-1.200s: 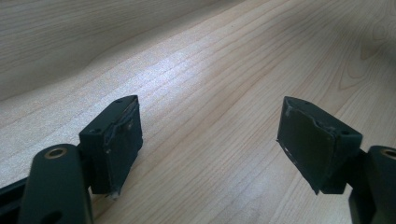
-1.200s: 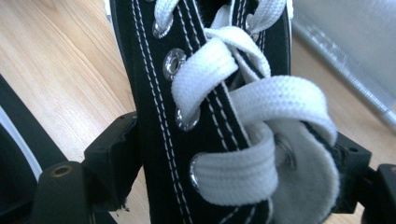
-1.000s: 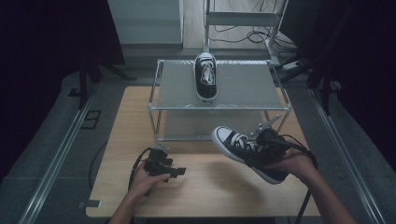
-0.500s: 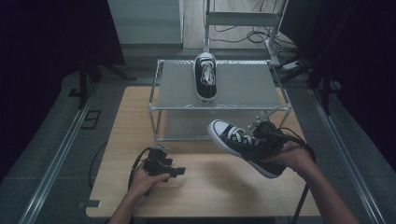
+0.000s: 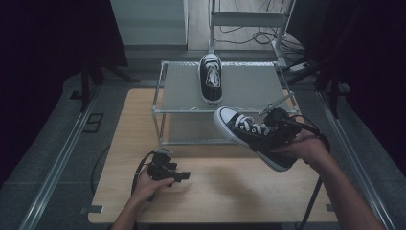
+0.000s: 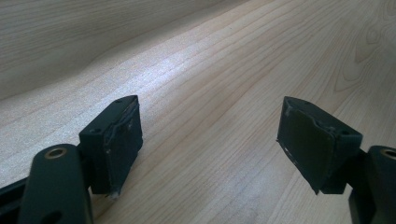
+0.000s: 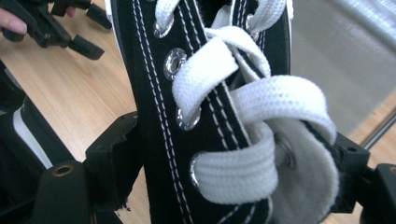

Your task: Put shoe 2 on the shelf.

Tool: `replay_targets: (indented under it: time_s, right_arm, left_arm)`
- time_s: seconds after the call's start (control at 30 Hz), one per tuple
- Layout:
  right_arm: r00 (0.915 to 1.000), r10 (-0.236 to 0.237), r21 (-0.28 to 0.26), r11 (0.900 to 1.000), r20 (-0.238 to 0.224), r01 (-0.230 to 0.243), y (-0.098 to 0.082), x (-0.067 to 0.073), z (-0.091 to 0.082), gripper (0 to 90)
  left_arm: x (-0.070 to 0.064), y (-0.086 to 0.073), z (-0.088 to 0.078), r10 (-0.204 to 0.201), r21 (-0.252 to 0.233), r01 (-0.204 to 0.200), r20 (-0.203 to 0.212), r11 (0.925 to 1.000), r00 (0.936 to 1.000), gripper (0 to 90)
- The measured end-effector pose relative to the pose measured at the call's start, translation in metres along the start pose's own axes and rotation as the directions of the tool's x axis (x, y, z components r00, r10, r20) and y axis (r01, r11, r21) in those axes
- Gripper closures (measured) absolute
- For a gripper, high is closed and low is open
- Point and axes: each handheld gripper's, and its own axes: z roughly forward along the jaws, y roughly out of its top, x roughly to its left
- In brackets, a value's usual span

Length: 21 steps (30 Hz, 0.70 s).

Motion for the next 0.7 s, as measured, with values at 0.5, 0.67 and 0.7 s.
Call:
replay_targets:
  time_s: [0.5, 0.67, 0.7]
  right_arm:
    - [0.9989, 0.046, 0.005, 0.999, 0.011, -0.046, 0.02, -0.02, -0.015, 21.7]
    - [0.9973, 0.069, 0.007, 0.998, 0.026, -0.069, 0.023, -0.028, -0.018, 21.7]
    - [0.9966, 0.078, 0.004, 0.997, 0.027, -0.079, 0.024, -0.029, -0.018, 21.7]
  left_arm:
    - [0.001, 0.0, 0.0, -0.003, 0.002, 0.003, 0.002, 1.0, 1.0, 22.5]
    - [0.001, 0.0, 0.002, -0.001, 0.006, 0.001, 0.002, 1.0, 1.0, 22.5]
    - [0.001, 0.0, 0.002, -0.001, 0.007, 0.001, 0.002, 1.0, 1.0, 22.5]
